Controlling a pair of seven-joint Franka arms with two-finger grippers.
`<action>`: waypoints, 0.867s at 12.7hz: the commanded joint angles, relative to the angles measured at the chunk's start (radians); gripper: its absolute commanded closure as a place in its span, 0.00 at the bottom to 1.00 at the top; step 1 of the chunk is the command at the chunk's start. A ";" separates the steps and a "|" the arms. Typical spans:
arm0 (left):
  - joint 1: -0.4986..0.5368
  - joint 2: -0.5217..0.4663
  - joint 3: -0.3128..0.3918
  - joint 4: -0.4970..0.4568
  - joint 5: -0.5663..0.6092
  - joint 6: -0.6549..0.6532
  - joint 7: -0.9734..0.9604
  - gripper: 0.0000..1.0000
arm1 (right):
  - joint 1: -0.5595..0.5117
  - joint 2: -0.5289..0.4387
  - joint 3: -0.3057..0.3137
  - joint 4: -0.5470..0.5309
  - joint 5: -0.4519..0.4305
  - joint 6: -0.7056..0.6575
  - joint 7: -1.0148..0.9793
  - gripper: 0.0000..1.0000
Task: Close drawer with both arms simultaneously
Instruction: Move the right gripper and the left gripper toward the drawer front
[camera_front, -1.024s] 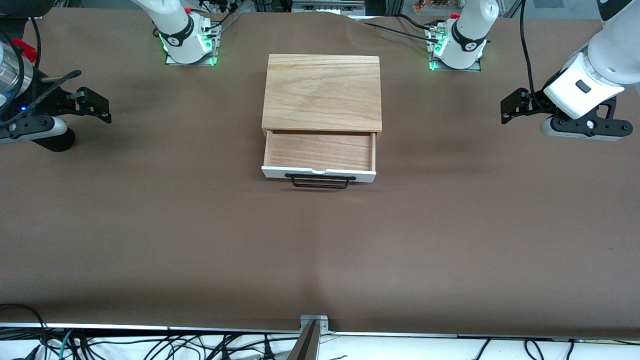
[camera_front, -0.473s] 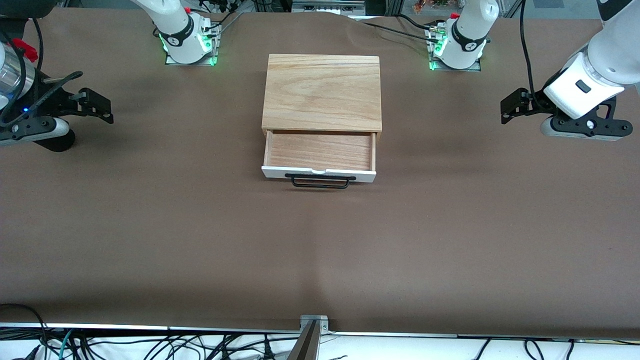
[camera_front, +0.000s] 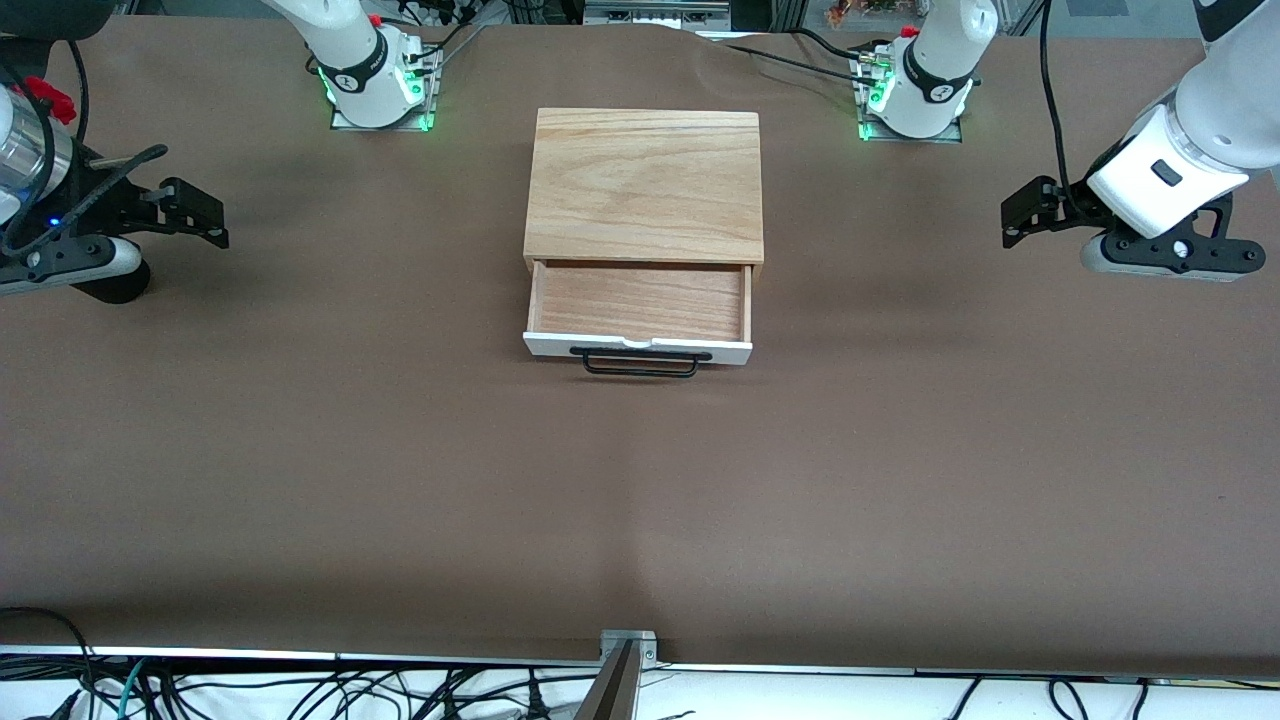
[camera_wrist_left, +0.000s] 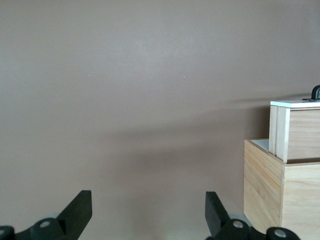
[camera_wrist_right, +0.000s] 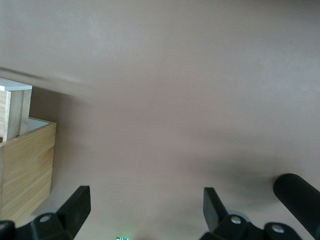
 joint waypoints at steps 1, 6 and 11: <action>0.004 0.004 0.002 0.017 0.010 -0.012 0.004 0.00 | 0.006 0.017 0.004 0.011 0.015 -0.004 -0.001 0.00; -0.005 0.009 -0.001 0.016 0.007 -0.012 0.004 0.00 | 0.034 0.072 0.009 0.012 0.138 -0.012 -0.004 0.00; -0.017 0.119 -0.003 0.017 -0.064 -0.006 0.015 0.00 | 0.091 0.176 0.015 0.017 0.329 0.051 -0.004 0.00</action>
